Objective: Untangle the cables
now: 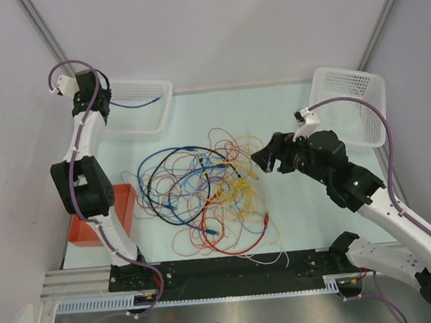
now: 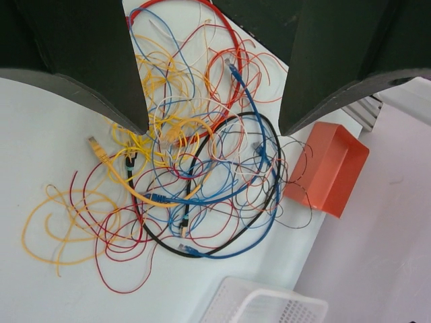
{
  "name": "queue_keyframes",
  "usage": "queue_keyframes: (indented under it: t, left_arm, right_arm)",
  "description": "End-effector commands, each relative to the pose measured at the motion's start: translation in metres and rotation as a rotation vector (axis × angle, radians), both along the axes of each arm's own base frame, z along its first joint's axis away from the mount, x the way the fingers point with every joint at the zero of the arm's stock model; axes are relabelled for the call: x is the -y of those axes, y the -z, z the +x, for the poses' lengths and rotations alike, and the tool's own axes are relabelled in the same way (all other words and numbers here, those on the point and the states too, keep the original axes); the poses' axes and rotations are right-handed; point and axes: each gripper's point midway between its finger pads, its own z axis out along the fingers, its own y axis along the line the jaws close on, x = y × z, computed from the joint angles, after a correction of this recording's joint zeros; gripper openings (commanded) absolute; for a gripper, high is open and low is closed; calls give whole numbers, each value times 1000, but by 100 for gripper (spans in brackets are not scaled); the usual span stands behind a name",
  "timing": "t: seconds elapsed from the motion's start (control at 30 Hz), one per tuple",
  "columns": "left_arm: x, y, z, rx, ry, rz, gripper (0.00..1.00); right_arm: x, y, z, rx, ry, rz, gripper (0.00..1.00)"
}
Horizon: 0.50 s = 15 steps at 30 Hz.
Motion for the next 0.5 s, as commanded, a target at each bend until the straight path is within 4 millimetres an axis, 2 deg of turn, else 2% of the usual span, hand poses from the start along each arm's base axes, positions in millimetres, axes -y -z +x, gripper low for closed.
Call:
queue_keyframes:
  t: [0.0, 0.07, 0.1, 0.23, 0.27, 0.33, 0.37, 0.4, 0.43, 0.47]
  left_arm:
    - [-20, -33, 1, 44, -75, 69, 59]
    - [-16, -42, 0, 59, -57, 68, 88]
    - [-10, -46, -1, 66, -40, 77, 99]
    - [11, -65, -16, 94, -2, 104, 100]
    - [19, -70, -28, 99, 16, 111, 100]
    - [47, -83, -39, 138, 69, 135, 100]
    - [56, -83, -56, 141, 97, 147, 100]
    - [85, -88, -60, 180, 158, 142, 99]
    - [97, -85, -68, 181, 186, 130, 100]
    - [113, -80, -86, 194, 238, 96, 100]
  right_arm:
    - [1, -18, 8, 64, 19, 37, 83]
    - [1, -17, 7, 59, 20, 35, 83]
    - [2, -19, 6, 60, 20, 39, 83]
    - [7, -23, 0, 68, 22, 55, 83]
    - [7, -24, -2, 71, 19, 57, 83]
    - [10, -26, -6, 81, 23, 60, 83]
    - [10, -25, -8, 80, 18, 58, 83]
    - [12, -21, -9, 71, 23, 45, 83]
    - [13, -21, -11, 72, 22, 41, 83]
    - [12, -18, -14, 68, 14, 34, 83]
